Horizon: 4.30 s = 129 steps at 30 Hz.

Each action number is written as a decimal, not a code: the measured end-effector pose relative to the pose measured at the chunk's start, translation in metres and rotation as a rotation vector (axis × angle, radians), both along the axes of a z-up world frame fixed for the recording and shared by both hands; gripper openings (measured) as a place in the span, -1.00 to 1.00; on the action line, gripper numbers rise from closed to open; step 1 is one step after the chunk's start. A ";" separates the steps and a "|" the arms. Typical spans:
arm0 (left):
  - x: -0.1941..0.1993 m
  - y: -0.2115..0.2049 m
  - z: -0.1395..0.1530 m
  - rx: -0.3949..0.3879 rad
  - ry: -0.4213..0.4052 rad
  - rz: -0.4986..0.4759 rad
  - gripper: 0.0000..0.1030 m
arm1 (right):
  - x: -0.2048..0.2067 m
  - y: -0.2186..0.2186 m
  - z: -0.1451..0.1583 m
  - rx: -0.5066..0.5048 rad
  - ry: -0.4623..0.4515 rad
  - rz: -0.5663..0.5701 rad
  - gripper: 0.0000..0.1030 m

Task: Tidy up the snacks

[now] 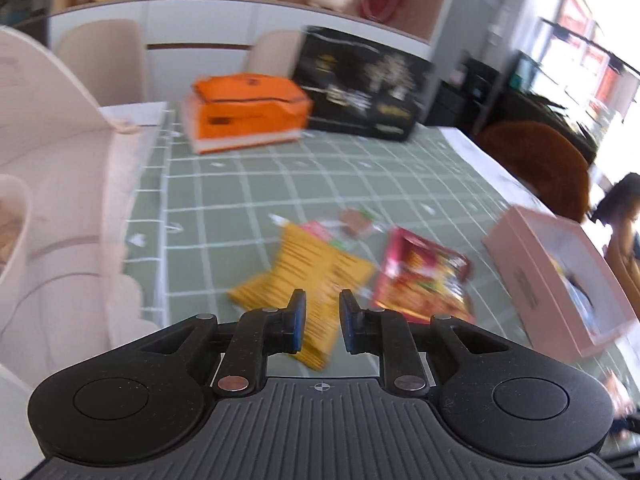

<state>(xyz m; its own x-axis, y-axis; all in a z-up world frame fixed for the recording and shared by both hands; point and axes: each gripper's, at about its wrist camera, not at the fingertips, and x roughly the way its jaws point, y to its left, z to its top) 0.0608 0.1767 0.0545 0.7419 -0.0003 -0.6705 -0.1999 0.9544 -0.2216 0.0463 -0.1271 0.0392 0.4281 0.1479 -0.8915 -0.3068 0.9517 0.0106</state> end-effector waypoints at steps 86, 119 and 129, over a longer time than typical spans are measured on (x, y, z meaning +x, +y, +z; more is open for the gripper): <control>-0.011 -0.026 -0.017 -0.045 0.228 -0.323 0.14 | -0.002 0.014 -0.010 -0.023 -0.009 -0.141 0.65; -0.046 -0.180 0.082 -0.073 0.118 -0.570 0.14 | -0.066 -0.101 0.047 0.300 -0.130 -0.194 -0.41; 0.041 -0.216 0.101 0.006 0.028 -0.629 0.14 | -0.031 -0.123 0.076 0.281 -0.216 -0.104 -0.80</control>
<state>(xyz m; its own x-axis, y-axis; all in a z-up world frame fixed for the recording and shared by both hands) 0.1013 -0.0397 0.1552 0.5832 -0.4267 -0.6912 0.3941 0.8927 -0.2185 0.0154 -0.2504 0.1153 0.6275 0.3201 -0.7098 -0.2320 0.9470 0.2220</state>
